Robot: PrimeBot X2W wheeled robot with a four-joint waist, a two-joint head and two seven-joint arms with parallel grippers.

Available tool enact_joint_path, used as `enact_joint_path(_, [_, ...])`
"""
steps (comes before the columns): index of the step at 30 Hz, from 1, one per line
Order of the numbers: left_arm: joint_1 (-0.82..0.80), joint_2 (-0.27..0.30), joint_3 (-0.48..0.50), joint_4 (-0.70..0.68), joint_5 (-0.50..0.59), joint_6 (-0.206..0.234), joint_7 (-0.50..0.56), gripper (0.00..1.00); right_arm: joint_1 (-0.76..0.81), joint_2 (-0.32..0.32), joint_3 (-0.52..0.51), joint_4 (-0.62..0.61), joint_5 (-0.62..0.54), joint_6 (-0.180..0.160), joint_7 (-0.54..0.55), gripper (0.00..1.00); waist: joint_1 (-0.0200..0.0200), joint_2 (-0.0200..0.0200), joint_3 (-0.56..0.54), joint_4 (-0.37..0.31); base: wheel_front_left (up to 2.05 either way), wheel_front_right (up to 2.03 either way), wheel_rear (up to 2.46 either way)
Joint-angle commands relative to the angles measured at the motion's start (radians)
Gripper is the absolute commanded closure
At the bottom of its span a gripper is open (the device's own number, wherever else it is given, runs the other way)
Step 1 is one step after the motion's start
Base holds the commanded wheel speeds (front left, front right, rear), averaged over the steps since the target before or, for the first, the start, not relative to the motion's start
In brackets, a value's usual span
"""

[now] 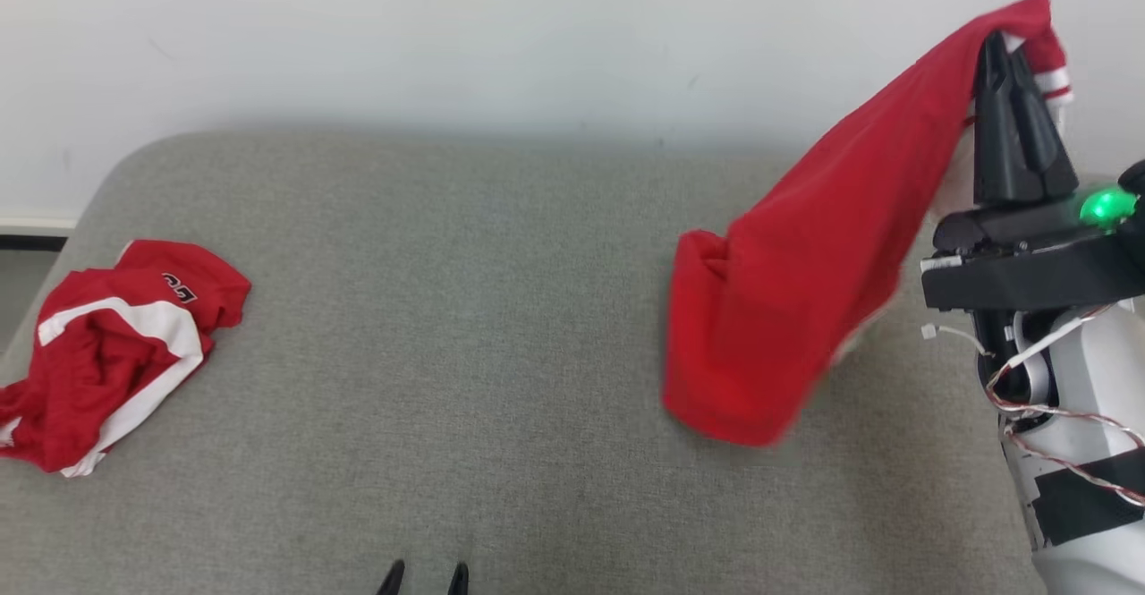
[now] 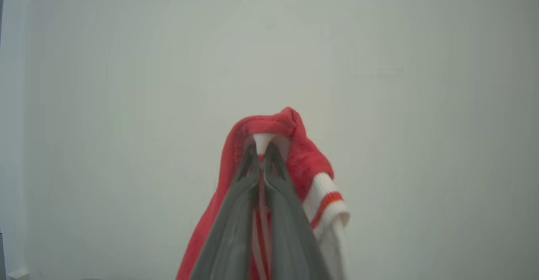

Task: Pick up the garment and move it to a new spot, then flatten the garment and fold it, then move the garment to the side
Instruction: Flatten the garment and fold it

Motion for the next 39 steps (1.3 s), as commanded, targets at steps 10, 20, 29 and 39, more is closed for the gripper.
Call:
enact_joint_path(10, [0.046,0.001,0.015,0.006,0.006,0.001,-0.003,0.00,-0.100,0.010,0.018,-0.045,0.006,-0.002,0.000,1.00,0.0000,0.0000,-0.044,0.027,0.00,0.00,0.00])
enact_joint_path(20, [0.017,0.001,0.003,-0.005,-0.008,0.001,-0.003,0.00,-0.062,-0.007,0.018,0.203,-0.061,-0.002,0.000,1.00,0.0000,0.0000,0.019,0.061,0.00,0.00,0.00])
enact_joint_path(29, [-0.015,0.001,-0.012,-0.004,-0.018,0.001,-0.003,0.00,-0.068,-0.021,-0.021,0.570,-0.087,-0.002,0.000,0.00,0.0000,0.0000,0.067,0.077,0.00,0.00,0.00])
enact_joint_path(39, [-0.013,0.001,0.002,-0.024,-0.016,0.001,-0.003,0.00,0.124,0.024,-0.075,0.450,-0.065,-0.002,0.000,0.00,0.0000,0.0000,0.026,0.026,0.00,0.00,0.00])
